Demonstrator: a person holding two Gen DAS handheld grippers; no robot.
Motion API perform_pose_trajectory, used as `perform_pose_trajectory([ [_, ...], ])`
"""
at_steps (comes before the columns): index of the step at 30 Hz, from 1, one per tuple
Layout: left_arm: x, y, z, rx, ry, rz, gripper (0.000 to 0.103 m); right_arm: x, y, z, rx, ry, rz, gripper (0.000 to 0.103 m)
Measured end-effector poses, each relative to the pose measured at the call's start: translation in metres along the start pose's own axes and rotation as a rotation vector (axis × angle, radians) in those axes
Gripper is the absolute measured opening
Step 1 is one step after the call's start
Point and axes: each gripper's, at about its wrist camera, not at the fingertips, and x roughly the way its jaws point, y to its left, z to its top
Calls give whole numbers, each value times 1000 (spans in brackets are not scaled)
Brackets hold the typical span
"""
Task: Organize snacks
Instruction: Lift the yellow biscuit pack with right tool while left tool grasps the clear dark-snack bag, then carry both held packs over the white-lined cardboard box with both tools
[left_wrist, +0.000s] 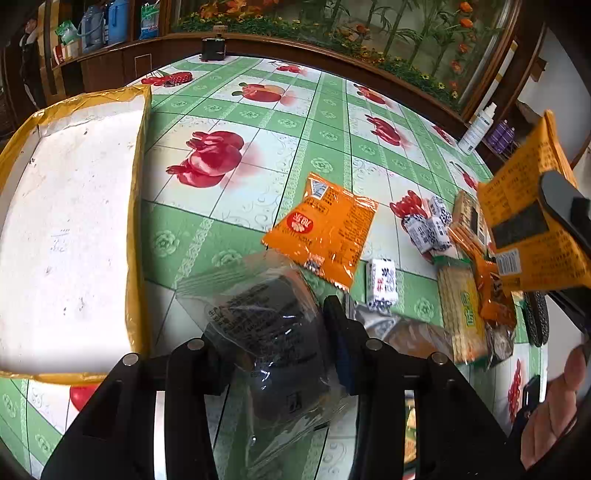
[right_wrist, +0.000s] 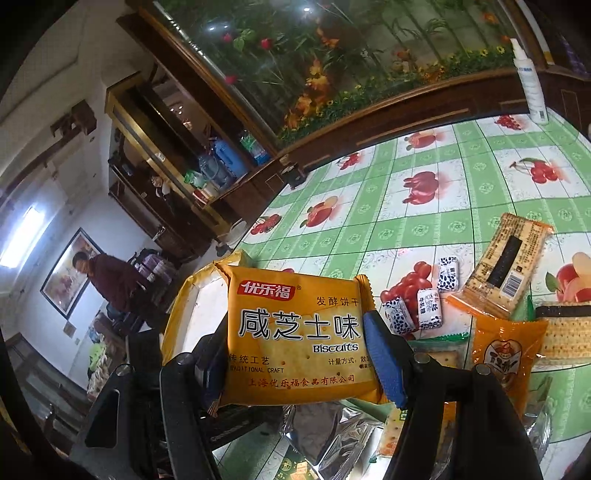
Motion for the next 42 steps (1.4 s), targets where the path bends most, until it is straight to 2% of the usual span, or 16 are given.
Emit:
perform_pose_trajectory([
  [6,-23,5,-5,5,-36,-43,40,5,6,-4,-20,17,10,68],
  [16,-50,28,5,-17,-97,-131,40,18,15,-11,-66,43,-10,68],
  [26,-85,40,13,5,-192,-200,40,26,34,-23,-127,66,6,68],
  [37,-113,75,25,-6,-242,-168,40,33,54,-28,-121,107,31,68],
  [42,-114,99,37,-16,-241,-116,40,42,80,-32,-132,138,60,68],
])
